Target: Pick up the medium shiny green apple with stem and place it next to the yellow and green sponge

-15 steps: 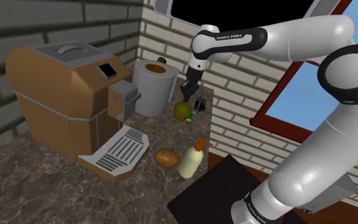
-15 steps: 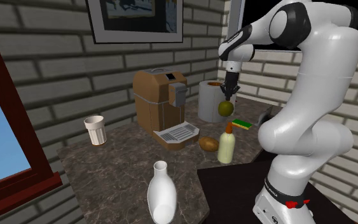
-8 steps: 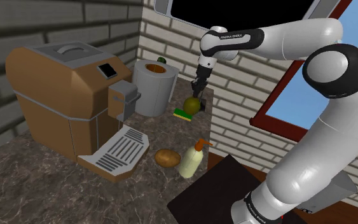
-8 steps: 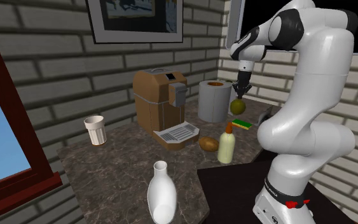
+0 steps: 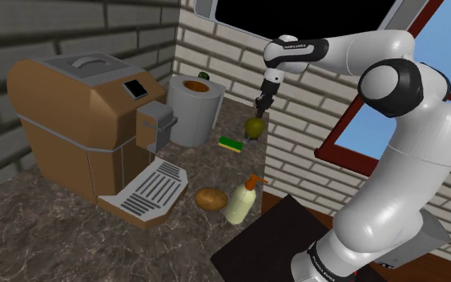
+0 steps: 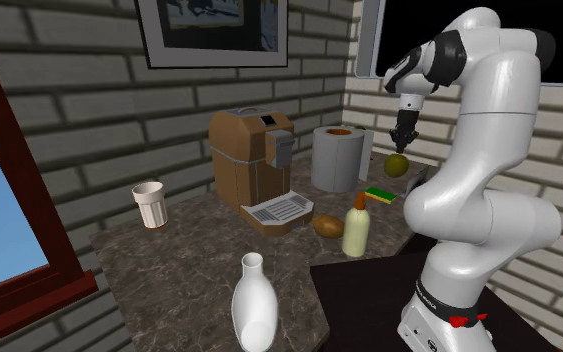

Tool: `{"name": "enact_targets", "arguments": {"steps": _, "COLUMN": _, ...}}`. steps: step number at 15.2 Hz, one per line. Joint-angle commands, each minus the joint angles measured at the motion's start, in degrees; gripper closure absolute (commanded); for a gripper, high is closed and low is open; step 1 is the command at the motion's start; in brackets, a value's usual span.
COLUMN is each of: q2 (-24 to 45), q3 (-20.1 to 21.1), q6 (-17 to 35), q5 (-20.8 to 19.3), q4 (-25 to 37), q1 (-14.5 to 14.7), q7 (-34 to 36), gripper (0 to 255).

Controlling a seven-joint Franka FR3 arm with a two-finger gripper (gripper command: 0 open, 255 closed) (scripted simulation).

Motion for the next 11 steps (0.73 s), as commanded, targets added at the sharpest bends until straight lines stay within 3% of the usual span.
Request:
{"name": "enact_targets", "arguments": {"steps": 1, "q2": 2.0, "q3": -0.7, "q6": -1.0, "q5": -0.1, "q4": 2.9, "q1": -1.1, "q7": -1.7, "gripper": 255}}
{"name": "enact_targets", "arguments": {"steps": 11, "q2": 4.1, "q3": -0.6, "q6": 5.9, "q5": 0.1, "q4": -2.0, "q1": -1.1, "q7": -2.1, "gripper": 255}}
